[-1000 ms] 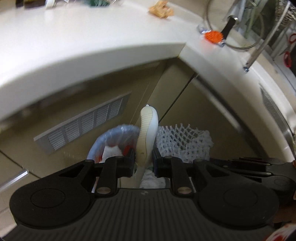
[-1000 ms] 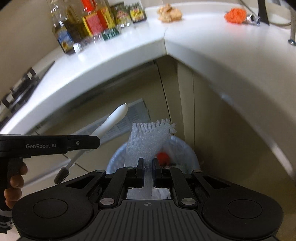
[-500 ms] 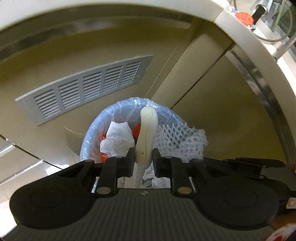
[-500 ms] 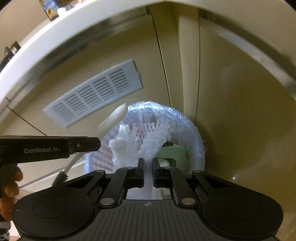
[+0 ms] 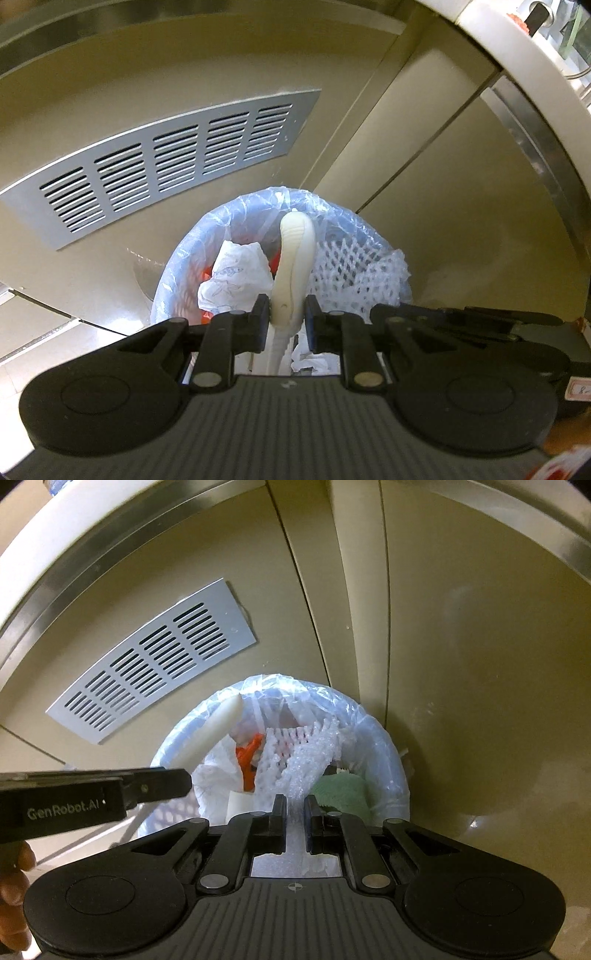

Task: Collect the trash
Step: 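Open both tools to drop the toothbrush and bubble wrap into the wastebasket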

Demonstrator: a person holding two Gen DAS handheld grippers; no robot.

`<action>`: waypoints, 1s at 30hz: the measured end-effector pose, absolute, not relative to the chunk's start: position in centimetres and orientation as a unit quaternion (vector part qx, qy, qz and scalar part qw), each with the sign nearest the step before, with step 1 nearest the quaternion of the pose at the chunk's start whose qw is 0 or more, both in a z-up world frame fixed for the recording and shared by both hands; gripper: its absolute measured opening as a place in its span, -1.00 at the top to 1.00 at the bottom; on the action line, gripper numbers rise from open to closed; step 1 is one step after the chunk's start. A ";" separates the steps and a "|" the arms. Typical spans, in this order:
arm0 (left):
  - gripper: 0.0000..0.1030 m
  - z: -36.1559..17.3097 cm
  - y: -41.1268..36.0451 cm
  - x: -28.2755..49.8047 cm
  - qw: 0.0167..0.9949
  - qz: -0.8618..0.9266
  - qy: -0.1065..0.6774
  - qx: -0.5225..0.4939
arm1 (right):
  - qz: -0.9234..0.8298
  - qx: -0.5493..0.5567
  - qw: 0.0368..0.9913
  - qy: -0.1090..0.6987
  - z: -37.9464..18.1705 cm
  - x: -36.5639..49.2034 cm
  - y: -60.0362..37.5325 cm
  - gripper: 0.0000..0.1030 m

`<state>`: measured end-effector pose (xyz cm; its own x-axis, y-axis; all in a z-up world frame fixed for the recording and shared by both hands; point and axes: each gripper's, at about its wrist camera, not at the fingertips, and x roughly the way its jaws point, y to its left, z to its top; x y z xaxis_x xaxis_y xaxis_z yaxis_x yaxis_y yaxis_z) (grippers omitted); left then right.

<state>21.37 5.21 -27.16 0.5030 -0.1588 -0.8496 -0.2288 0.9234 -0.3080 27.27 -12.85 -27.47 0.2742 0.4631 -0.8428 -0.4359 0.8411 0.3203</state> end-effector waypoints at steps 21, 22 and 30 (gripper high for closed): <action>0.45 -28.5 5.3 22.7 0.840 0.028 0.506 -0.193 | 0.270 0.044 0.804 0.527 -27.4 27.5 -14.0 0.09; 0.38 -28.5 5.3 22.7 0.840 0.028 0.507 -0.191 | 0.270 0.044 0.804 0.528 -27.4 27.6 -14.1 0.08; 0.38 -28.5 5.5 22.5 0.837 0.023 0.514 -0.185 | 0.272 0.042 0.801 0.532 -27.2 27.3 -13.8 0.08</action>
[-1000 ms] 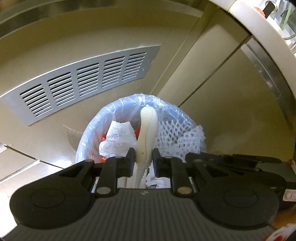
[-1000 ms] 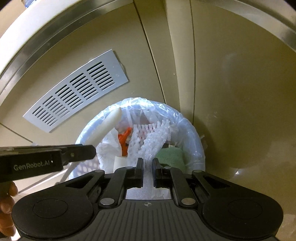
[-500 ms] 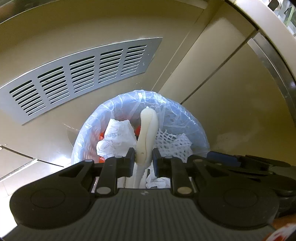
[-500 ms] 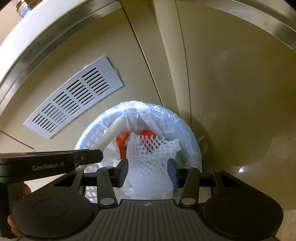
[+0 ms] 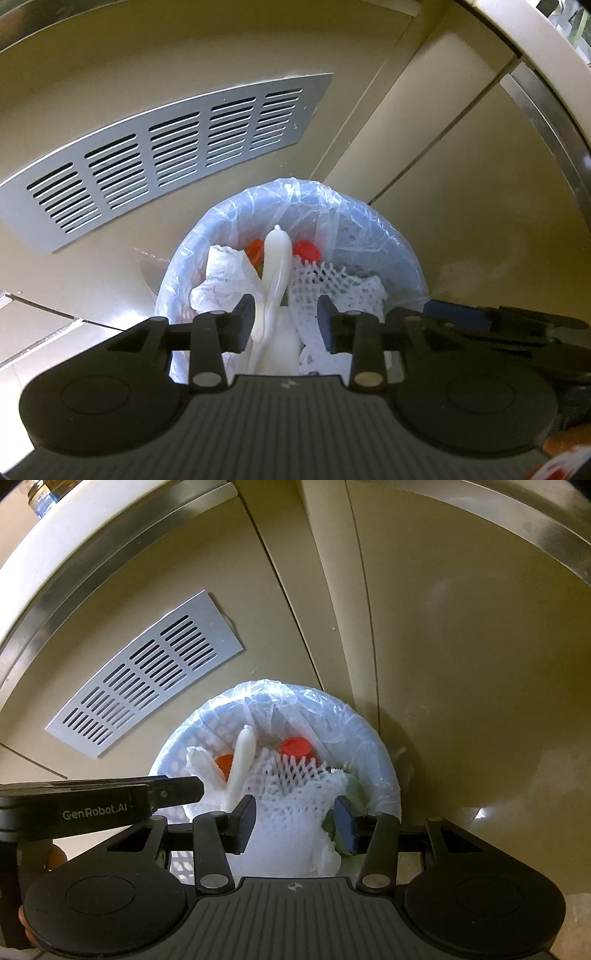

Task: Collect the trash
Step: 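Open both tools to drop the toothbrush and bubble wrap into the wastebasket, then raise both tools back toward the counter litter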

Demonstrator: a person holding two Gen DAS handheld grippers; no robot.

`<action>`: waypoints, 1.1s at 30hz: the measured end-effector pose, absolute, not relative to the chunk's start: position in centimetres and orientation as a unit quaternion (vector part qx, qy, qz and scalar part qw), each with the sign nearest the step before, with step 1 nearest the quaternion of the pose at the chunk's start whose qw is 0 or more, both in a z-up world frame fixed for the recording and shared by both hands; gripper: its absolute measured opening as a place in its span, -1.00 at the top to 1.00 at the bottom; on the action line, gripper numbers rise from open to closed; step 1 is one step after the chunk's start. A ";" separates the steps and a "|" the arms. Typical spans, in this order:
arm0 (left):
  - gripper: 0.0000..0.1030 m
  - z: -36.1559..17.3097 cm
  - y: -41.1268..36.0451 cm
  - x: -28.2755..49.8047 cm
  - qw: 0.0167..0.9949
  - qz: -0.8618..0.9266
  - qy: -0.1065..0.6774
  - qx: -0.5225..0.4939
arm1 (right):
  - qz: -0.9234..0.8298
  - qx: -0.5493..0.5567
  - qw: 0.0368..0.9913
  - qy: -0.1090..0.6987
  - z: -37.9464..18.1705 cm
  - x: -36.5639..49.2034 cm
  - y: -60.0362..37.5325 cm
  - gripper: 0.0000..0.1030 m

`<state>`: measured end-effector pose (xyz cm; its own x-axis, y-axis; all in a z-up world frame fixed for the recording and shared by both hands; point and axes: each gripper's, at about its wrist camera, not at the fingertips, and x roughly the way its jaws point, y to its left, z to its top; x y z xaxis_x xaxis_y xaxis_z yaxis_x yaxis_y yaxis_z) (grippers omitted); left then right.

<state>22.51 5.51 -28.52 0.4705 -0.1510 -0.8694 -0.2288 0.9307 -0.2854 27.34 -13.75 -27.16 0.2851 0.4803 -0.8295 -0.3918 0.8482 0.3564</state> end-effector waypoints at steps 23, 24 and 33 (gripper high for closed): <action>0.38 -22.3 6.2 19.0 0.849 0.008 0.500 -0.171 | 0.289 0.062 0.800 0.521 -21.8 24.6 -14.4 0.08; 0.38 -21.8 6.2 18.8 0.850 0.006 0.499 -0.170 | 0.289 0.063 0.801 0.521 -21.4 24.4 -14.5 0.08; 0.23 -16.2 5.6 16.4 0.872 -0.016 0.462 -0.161 | 0.304 0.091 0.813 0.488 -16.3 22.7 -15.8 0.07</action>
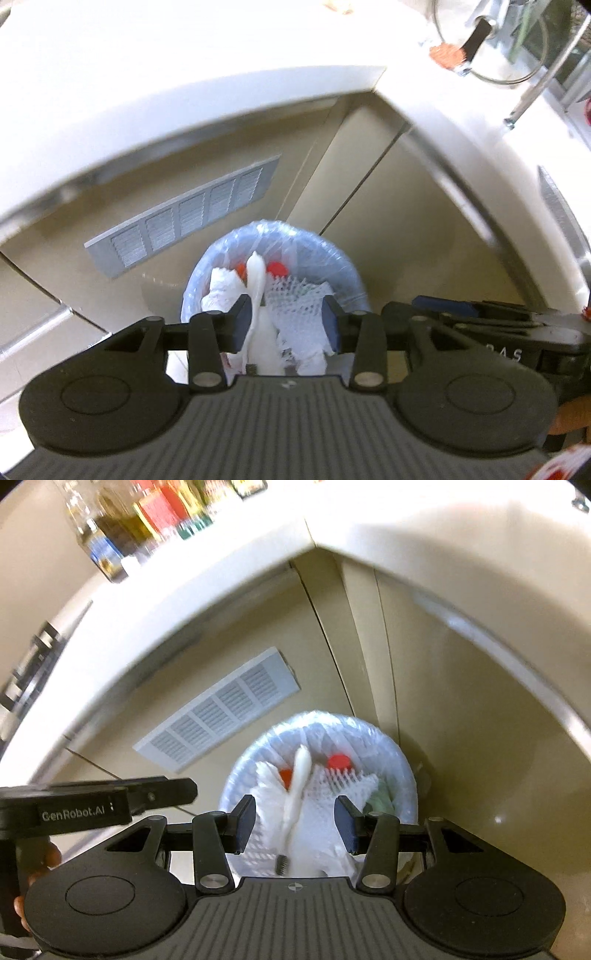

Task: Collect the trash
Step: 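Raise both tools back toward the counter litter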

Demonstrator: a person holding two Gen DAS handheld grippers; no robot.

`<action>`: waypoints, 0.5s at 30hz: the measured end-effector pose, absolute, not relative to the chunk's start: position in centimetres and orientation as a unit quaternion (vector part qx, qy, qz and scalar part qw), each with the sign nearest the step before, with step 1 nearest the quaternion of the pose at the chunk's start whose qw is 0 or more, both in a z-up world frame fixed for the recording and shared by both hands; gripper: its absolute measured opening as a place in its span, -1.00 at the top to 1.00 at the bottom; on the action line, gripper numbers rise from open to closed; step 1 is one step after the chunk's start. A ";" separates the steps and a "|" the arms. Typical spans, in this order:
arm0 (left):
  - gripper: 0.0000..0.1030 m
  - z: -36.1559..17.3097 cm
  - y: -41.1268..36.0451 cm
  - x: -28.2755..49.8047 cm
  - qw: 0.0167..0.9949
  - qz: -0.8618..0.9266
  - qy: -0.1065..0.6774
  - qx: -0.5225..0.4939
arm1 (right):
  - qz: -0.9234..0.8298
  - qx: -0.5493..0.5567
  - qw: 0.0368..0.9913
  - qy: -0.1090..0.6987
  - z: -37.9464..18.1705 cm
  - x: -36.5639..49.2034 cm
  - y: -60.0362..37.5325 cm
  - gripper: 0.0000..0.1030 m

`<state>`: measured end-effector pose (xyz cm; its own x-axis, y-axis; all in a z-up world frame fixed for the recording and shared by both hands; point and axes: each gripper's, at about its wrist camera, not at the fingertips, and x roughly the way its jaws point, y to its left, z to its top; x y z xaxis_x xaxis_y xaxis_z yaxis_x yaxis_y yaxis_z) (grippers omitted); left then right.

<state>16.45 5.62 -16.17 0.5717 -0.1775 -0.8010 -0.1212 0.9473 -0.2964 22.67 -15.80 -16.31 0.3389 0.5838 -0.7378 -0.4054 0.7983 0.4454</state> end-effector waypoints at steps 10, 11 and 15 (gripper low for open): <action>-0.05 -9.2 4.2 15.8 0.909 -0.037 0.393 -0.132 | 0.290 0.155 0.850 0.412 -9.9 22.9 -19.4 -0.17; -0.10 -8.6 4.0 16.0 0.912 -0.039 0.388 -0.131 | 0.285 0.165 0.855 0.401 -9.4 22.9 -19.9 -0.29; -0.19 -6.8 3.2 17.0 0.920 -0.046 0.369 -0.125 | 0.280 0.203 0.866 0.361 -7.5 23.4 -22.0 -0.44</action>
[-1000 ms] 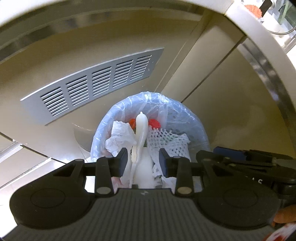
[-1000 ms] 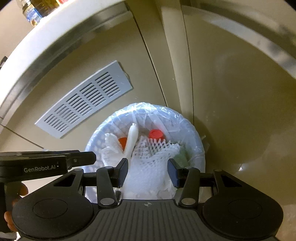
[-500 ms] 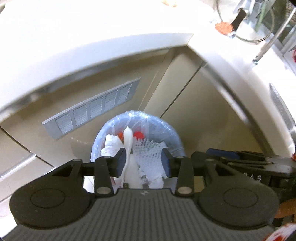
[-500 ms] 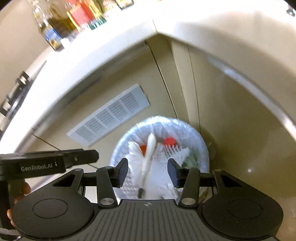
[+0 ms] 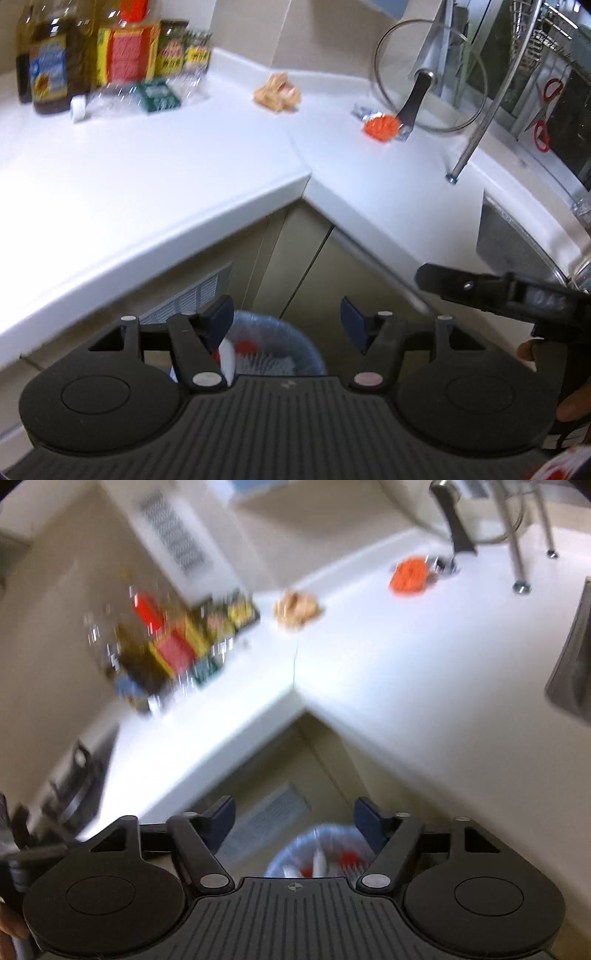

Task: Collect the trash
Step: 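Raise both tools back toward the counter litter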

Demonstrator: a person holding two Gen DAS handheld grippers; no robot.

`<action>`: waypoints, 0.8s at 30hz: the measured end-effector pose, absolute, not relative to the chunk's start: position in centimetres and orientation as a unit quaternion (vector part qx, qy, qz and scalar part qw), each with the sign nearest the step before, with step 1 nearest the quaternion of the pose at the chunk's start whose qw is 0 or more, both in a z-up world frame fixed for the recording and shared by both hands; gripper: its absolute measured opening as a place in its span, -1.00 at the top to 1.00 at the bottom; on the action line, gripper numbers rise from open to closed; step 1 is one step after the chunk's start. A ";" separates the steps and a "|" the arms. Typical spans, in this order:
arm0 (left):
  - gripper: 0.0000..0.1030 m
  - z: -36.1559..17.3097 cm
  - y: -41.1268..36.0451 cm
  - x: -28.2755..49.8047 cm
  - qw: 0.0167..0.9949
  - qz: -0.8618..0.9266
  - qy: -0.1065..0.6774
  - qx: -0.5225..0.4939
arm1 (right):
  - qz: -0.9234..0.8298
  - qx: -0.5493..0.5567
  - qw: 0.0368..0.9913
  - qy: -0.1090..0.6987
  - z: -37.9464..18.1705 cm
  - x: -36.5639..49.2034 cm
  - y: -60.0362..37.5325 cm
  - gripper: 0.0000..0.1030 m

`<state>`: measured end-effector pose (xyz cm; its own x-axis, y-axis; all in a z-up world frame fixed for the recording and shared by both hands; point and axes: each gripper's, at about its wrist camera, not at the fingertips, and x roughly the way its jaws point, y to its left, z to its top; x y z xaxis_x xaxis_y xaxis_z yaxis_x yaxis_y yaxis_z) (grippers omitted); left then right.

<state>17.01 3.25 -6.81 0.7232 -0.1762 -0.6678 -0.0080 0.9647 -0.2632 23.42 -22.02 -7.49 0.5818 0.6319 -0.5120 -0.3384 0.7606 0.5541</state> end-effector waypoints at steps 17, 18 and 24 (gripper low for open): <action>-0.57 -3.5 1.7 25.8 0.941 -0.020 0.324 -0.098 | 0.229 0.164 0.899 0.334 -4.5 33.7 -29.1 -0.55; -0.57 -3.4 1.7 26.4 0.942 -0.016 0.322 -0.094 | 0.228 0.158 0.902 0.332 -4.4 34.5 -29.3 -0.55; -0.57 -2.9 1.4 30.2 0.947 0.002 0.310 -0.082 | 0.210 0.110 0.918 0.316 -4.0 39.7 -29.5 -0.56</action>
